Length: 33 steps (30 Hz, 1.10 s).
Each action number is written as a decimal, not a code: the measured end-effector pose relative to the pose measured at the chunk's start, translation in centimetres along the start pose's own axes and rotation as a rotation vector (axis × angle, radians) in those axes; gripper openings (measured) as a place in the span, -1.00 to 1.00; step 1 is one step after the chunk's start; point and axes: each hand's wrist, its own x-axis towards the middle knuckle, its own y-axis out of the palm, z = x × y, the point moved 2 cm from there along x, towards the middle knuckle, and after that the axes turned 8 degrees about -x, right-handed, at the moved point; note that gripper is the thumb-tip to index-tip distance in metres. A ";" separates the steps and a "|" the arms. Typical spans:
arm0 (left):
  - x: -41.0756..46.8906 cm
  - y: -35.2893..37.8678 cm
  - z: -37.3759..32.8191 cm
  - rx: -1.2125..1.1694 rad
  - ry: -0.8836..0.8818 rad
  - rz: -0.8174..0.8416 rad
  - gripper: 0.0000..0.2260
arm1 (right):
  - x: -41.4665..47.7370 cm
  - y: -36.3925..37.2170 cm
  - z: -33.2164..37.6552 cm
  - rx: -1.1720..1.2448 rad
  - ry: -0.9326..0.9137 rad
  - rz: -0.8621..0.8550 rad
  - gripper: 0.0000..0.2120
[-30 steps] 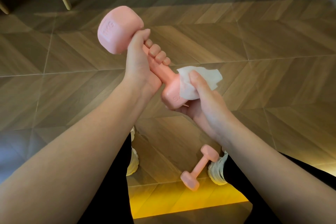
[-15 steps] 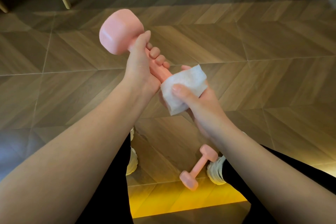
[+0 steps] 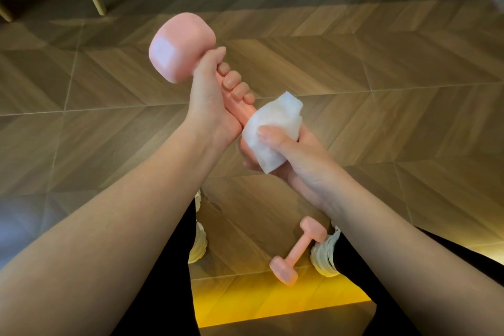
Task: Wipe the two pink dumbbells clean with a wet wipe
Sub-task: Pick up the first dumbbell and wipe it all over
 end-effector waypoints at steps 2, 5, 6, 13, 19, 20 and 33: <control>0.0 0.0 0.1 0.005 -0.002 0.000 -0.62 | 0.0 -0.2 -0.2 -0.031 -0.003 0.001 -0.39; 0.0 0.0 0.0 0.008 -0.002 -0.002 -0.62 | 0.2 -0.4 -0.4 -0.076 -0.016 -0.018 -0.32; 0.0 0.0 0.0 0.006 -0.002 -0.002 -0.62 | 0.2 -0.4 -0.4 -0.082 -0.020 -0.016 -0.33; -0.1 0.2 0.0 0.016 -0.011 0.020 -0.62 | 0.2 0.1 0.0 0.084 0.007 -0.055 -0.45; -0.2 0.2 0.3 0.038 -0.022 0.016 -0.62 | 0.2 0.1 0.0 0.087 0.051 -0.111 -0.65; -0.2 0.2 0.4 0.040 -0.024 0.021 -0.62 | 0.2 0.1 0.0 0.071 0.045 -0.113 -0.67; -0.1 0.0 -0.2 -0.007 -0.009 -0.021 -0.62 | 0.0 -0.1 -0.3 -0.180 -0.059 -0.066 -0.29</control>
